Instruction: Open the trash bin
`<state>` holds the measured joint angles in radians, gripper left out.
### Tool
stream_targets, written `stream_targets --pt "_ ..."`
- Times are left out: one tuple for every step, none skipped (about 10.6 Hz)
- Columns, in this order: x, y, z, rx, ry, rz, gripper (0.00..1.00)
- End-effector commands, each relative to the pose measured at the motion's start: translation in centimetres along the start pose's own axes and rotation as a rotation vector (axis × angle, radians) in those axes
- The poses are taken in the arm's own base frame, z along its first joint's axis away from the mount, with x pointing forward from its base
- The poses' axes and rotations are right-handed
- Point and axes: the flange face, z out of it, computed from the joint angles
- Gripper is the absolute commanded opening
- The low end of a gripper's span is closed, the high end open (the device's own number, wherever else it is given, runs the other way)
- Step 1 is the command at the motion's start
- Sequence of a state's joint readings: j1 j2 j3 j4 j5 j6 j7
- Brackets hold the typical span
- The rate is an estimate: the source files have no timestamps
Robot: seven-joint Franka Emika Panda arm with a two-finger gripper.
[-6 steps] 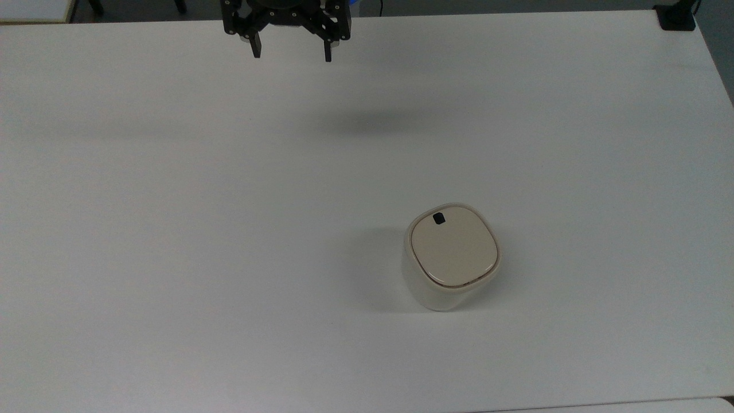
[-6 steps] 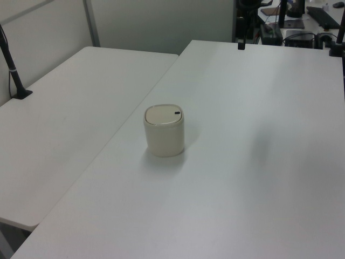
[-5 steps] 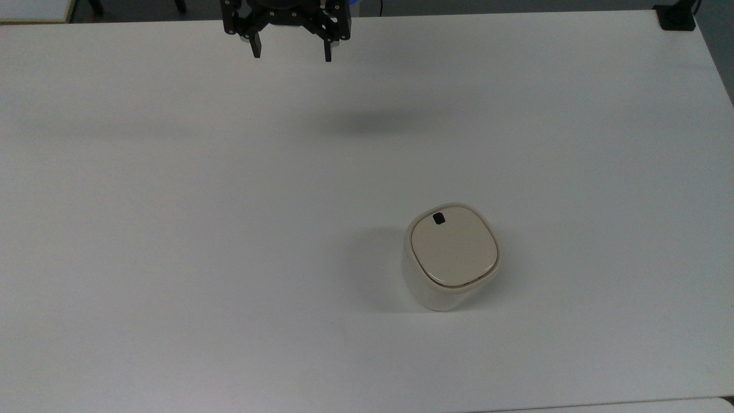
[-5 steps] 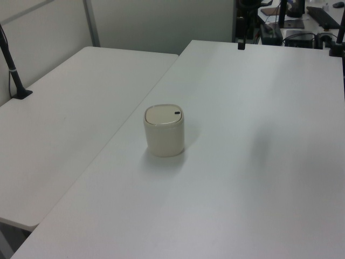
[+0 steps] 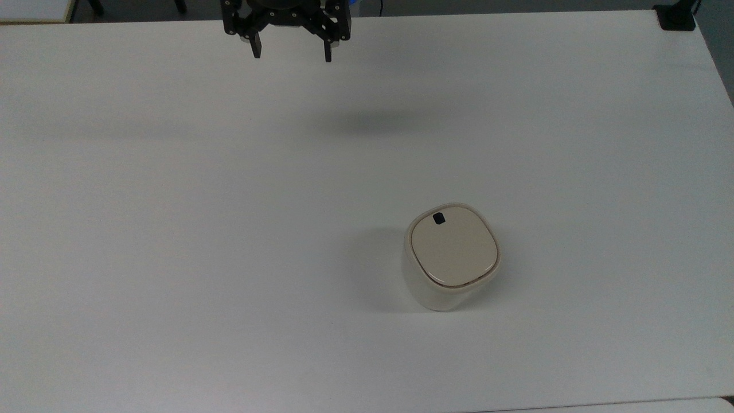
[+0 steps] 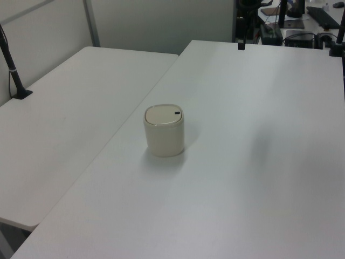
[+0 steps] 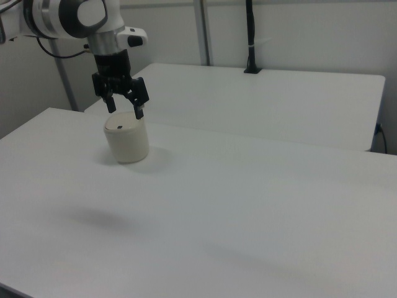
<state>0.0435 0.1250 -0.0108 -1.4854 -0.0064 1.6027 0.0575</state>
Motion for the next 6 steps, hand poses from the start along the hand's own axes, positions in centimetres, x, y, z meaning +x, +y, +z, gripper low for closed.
stream_targets --pt "-0.4 -0.1 0.6 -0.017 -0.008 -0.001 1.00" --pt "-0.2 -0.3 0.6 -0.016 0.001 -0.007 1.00" --pt "0.0 -0.6 1.0 -0.014 -0.003 -0.012 1.00" --pt "0.2 -0.8 1.6 -0.015 -0.014 -0.026 1.00" --pt "0.3 -0.8 1.8 -0.015 -0.017 -0.061 1.00" --pt "0.2 -0.7 1.7 -0.005 -0.017 -0.135 1.00"
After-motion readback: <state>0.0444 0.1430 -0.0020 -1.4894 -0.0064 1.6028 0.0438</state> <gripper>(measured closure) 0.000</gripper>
